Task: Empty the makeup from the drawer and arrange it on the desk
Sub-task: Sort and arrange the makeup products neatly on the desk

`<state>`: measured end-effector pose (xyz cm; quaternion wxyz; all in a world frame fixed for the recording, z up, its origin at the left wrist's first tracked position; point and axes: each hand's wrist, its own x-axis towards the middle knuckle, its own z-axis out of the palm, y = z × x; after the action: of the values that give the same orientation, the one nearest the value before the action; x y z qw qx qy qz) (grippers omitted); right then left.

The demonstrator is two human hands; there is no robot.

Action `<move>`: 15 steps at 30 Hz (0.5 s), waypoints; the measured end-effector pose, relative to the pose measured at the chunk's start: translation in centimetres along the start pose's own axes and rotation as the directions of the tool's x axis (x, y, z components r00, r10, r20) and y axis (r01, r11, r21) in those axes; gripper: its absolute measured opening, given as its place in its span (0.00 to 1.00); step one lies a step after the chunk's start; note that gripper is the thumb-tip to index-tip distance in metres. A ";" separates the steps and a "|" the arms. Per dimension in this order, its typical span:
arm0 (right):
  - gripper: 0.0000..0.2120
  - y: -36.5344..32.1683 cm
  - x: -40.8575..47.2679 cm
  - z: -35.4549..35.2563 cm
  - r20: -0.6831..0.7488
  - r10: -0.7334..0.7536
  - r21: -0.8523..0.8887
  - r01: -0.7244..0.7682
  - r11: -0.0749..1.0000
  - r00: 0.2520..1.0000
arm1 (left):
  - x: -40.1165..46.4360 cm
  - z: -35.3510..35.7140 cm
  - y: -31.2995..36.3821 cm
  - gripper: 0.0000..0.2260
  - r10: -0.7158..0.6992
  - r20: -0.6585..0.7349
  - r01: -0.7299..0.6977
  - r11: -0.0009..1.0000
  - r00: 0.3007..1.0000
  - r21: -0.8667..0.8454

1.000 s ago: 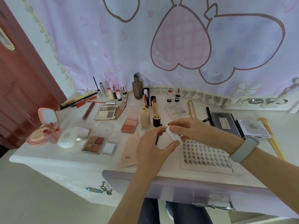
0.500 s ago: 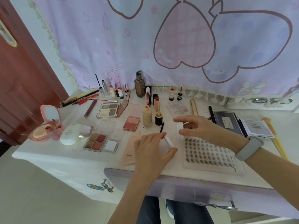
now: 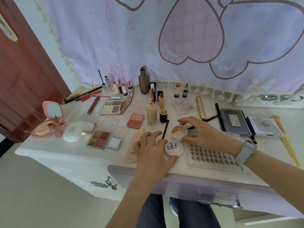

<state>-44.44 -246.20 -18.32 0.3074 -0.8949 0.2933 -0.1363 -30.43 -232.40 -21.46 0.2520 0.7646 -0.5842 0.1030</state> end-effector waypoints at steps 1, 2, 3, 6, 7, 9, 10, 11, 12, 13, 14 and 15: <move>0.28 0.0 0.1 0.0 0.012 -0.006 -0.026 0.006 1.000 1.000 | 0.0 -0.1 0.0 0.18 -0.003 0.004 0.003 1.000 1.000 -0.003; 0.29 -0.1 0.2 0.0 0.018 -0.010 -0.052 0.011 0.999 1.000 | 0.0 -0.1 -0.1 0.18 -0.004 0.006 0.004 1.000 1.000 0.000; 0.29 -0.2 0.3 0.0 0.021 -0.014 -0.080 0.016 0.997 1.000 | 0.0 -0.2 -0.2 0.17 -0.003 0.006 0.003 1.000 1.000 0.006; 0.29 -0.5 0.5 0.1 0.036 -0.020 -0.118 0.024 0.993 0.999 | 0.0 -0.4 -0.5 0.17 0.003 0.015 -0.003 1.000 1.000 0.019; 0.29 -0.6 0.6 0.1 0.041 -0.020 -0.116 0.025 0.993 0.999 | 0.0 -0.4 -0.6 0.18 0.006 0.021 -0.006 1.000 1.000 0.024; 0.28 -0.7 0.6 0.2 0.055 -0.017 -0.114 0.023 0.993 0.998 | 0.1 -0.3 -0.7 0.20 0.009 0.036 -0.009 1.000 0.999 0.018; 0.28 -0.7 0.6 0.1 0.067 -0.012 -0.117 0.020 0.993 0.998 | 0.1 -0.3 -0.8 0.20 0.010 0.045 -0.011 1.000 0.999 0.009; 0.27 -0.6 0.6 0.1 0.074 -0.005 -0.118 0.014 0.993 0.997 | 0.1 -0.2 -0.9 0.21 0.014 0.053 -0.014 1.000 0.998 0.000; 0.26 -0.6 0.6 0.0 0.066 0.000 -0.115 0.007 0.993 0.998 | 0.0 -0.2 -1.1 0.21 0.021 0.060 -0.021 1.000 0.998 -0.003; 0.24 -0.5 0.7 -0.1 0.032 0.005 -0.104 -0.001 0.995 0.999 | 0.0 -0.3 -1.2 0.22 0.028 0.066 -0.028 1.000 0.997 0.000; 0.22 -0.3 0.9 -0.4 -0.025 0.009 -0.090 -0.011 0.996 1.000 | 0.0 -0.3 -1.2 0.23 0.033 0.067 -0.033 0.999 0.997 0.005; 0.20 -0.1 1.2 -0.6 -0.090 0.017 -0.086 -0.025 0.996 0.996 | 0.0 -0.4 -1.3 0.24 0.033 0.063 -0.034 0.999 0.997 0.005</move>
<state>-43.73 -247.13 -17.66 0.2564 -0.8973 0.3217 -0.1599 -29.16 -231.96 -21.47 0.2295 0.7583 -0.6043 0.0847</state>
